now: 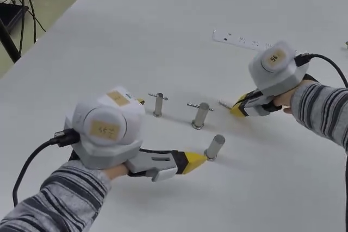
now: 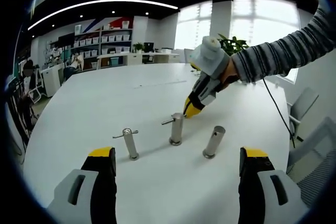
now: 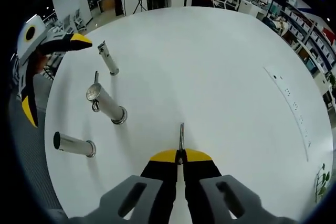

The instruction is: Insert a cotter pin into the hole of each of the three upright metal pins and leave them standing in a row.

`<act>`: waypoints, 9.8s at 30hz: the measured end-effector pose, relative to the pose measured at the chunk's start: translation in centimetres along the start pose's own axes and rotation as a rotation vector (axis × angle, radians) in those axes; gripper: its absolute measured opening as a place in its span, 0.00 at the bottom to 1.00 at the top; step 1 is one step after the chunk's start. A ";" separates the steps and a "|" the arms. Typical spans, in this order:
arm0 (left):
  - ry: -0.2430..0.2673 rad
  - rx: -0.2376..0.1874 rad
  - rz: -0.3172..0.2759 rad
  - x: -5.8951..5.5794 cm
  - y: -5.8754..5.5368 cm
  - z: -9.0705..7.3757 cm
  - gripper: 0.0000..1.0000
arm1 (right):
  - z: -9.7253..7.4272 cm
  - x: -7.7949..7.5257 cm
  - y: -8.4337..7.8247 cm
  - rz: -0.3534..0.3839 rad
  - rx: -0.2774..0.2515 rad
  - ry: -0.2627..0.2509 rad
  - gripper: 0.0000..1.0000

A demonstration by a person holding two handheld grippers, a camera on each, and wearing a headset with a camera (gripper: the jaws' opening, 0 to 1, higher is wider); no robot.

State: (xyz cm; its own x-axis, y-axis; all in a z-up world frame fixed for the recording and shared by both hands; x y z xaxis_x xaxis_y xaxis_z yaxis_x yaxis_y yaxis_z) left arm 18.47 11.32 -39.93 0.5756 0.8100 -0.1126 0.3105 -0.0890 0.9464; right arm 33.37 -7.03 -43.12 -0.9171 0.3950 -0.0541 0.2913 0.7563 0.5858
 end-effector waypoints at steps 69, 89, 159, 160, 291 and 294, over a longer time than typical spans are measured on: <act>-0.218 -0.007 -0.198 -5.4 2.5 0.9 0.31 | -9.1 12.1 -0.1 -0.546 -0.252 0.072 0.00; -0.250 -0.015 -0.350 -6.7 2.1 0.8 0.05 | -9.5 14.7 1.4 -0.632 -0.305 0.144 0.00; -0.341 -0.035 0.093 -6.9 2.0 -0.1 0.26 | -9.6 13.8 0.0 -0.502 -0.268 0.176 0.00; -0.333 -0.032 0.093 -6.8 1.9 0.0 0.27 | -9.6 13.7 -0.1 -0.497 -0.262 0.167 0.00; -0.083 0.111 0.060 -6.0 -3.8 7.5 0.10 | -6.8 11.3 -0.5 -0.435 -0.172 0.085 0.00; -0.084 0.111 0.060 -5.9 -3.8 7.5 0.10 | -6.8 11.3 -0.4 -0.435 -0.173 0.084 0.00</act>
State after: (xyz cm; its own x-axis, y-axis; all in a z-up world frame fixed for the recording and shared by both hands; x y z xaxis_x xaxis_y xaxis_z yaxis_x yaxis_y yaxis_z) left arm 19.56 2.48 -45.10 0.6556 0.7502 -0.0861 0.3523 -0.2030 0.9136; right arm 21.08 -6.37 -38.46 -0.9648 0.0123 -0.2628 -0.1675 0.7416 0.6496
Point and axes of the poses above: the centre of the closed fingertips' face, and the gripper's own axes: z roughly forward along the fingers, x roughly to its left, y roughly out of its top, the point moved 7 cm from there along -z, roughly backward along the fingers, and after that the axes turned 8 degrees about -x, right-handed, at the moved point
